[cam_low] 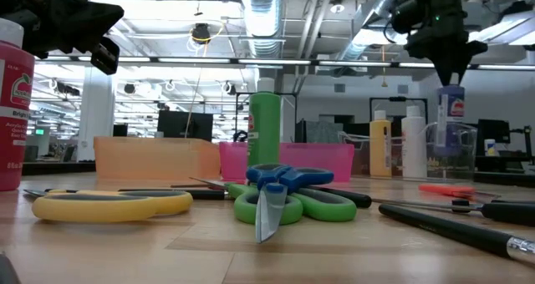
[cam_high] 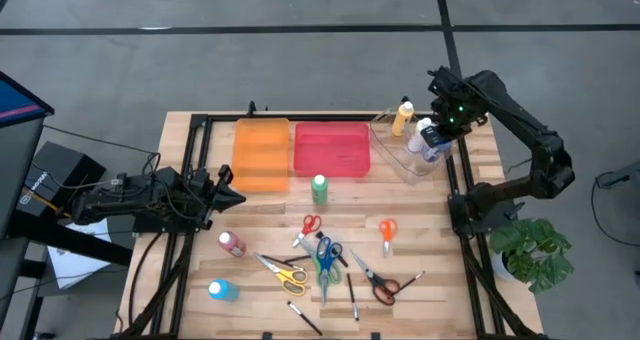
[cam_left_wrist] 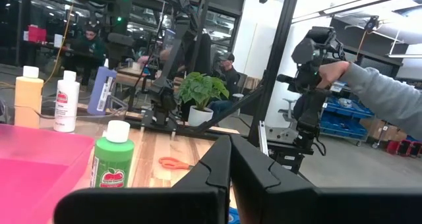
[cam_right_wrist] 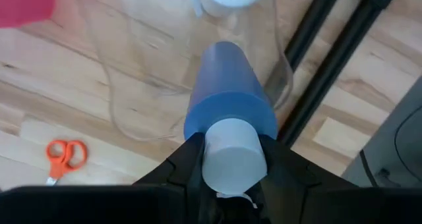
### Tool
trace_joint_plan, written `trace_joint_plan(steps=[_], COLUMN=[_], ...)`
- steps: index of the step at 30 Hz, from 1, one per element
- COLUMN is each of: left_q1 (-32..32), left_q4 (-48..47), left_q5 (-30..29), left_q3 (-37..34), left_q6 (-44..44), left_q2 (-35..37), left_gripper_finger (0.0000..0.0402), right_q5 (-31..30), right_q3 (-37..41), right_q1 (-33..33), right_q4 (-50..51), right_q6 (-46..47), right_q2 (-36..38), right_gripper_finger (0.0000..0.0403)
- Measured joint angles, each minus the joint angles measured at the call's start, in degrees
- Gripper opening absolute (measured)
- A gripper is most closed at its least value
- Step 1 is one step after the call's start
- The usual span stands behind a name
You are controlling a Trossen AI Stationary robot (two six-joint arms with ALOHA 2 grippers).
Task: Pick & Place Paint Supplies
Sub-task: Put the violet paint bottle into the transparent bin
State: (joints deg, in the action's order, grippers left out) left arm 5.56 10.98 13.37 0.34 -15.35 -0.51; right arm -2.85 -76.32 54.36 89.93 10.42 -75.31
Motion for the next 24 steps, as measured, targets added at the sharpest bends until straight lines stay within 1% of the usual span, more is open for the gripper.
trace_joint_plan(steps=[2,5,12,18,24], left_q1=[-0.01,-0.01,-0.01,0.00,-0.02], left_q4=[0.00,0.02,0.00,0.02,0.00], left_q5=[0.00,0.00,-0.01,0.00,0.00], left_q3=[0.01,0.00,0.01,0.00,0.00], left_q6=[0.01,0.02,0.02,0.02,0.02], left_q2=[-0.02,0.00,0.00,0.00,0.00], left_gripper_finger=[0.0001,0.0001,0.0001,0.0001,0.0001], right_q5=[-0.12,-0.44,-0.24,-0.11,-0.19], right_q3=[0.95,1.70,2.69,2.69,2.69], right_q1=[1.31,1.38,1.33,1.28,1.23], right_q4=[0.10,-0.43,-2.87,-4.09,-3.83], right_q6=[-1.22,-2.68,-2.90,-0.08,3.51], right_q2=[-0.04,0.00,-0.11,-0.42,-4.38], right_gripper_finger=[0.0113,0.0113,0.0113,0.0113,0.0113])
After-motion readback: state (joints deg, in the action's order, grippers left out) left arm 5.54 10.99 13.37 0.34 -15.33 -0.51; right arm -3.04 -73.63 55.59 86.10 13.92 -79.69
